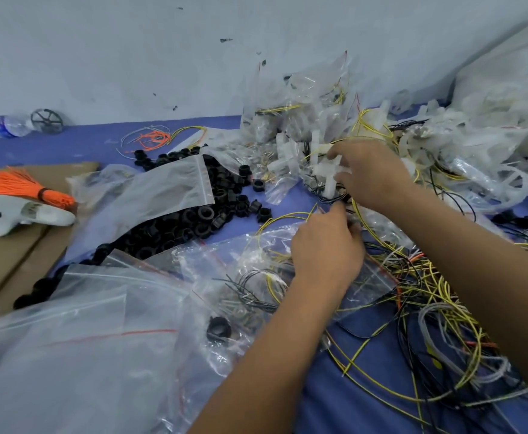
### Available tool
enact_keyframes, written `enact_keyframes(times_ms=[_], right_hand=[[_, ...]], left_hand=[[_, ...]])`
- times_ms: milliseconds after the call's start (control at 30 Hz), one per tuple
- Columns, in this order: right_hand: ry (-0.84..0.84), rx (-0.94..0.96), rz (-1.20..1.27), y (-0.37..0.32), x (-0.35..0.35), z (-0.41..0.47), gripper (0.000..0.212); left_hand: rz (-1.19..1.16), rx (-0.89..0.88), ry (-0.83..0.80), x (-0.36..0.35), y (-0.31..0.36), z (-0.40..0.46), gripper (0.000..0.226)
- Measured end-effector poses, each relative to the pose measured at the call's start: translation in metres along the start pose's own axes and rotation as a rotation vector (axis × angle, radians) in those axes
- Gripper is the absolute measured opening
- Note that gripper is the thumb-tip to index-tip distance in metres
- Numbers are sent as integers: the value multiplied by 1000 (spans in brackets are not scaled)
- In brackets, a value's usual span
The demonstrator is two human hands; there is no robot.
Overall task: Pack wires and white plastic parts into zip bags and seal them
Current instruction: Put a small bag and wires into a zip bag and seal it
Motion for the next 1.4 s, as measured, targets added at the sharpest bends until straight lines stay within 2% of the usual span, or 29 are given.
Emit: enact_keyframes(times_ms=[200,333,433,533,633,767,833,900,967,1033,1067,1133,1200,1267,1333,1400], right_hand=[[510,-274,251,-1,28,-58,23],[687,-500,516,-3,27,-109,22],[661,-527,571,-4,26,-127,23],[629,-424,292,-3,32,-135,22],[659,-428,160,2,32,-141,25],[742,-385,276,-5,32,-142,23],[746,-377,371,-9,28,-139,24],[752,-378,483,-14,26,-138,24],[757,-370,521,-17,26,-138,24],[746,-378,551,-17,23,-138,25],[732,-388,574,-17,21,-138,25],[715,-402,610,-17,17,-138,25],[739,-405,603,-17,17,-140,26],[759,-423,607,-17,19,-142,28],[754,-440,638,-17,19,-141,30],[727,-459,695,-18,17,-140,34]], left_hand=[[45,63,-44,-1,-3,2,23],[71,123,-122,1,-6,3,21],[76,157,-165,4,-7,3,20],[76,165,-181,5,-8,3,26],[-36,176,-166,7,-8,5,9],[-229,155,-113,9,-5,8,10],[-407,188,-133,8,-4,9,9],[-699,324,-253,2,0,9,5],[-919,481,-387,-5,3,9,21],[-995,565,-448,-8,4,9,28],[-1001,586,-450,-9,2,8,22],[-982,609,-399,-11,-2,5,2],[-950,595,-267,-9,-10,7,7],[-1017,531,-175,-6,-13,13,7],[-1021,456,-140,0,-13,19,22],[-838,391,-97,7,-17,22,43]])
Point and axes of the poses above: each hand's wrist, its own z-axis towards the middle knuckle, its own x-axis out of the back of the hand, y = z × x, the point moved 4 cm from there along z, towards the middle knuckle, and after that the axes turned 9 degrees about x, right-handed, at the moved point
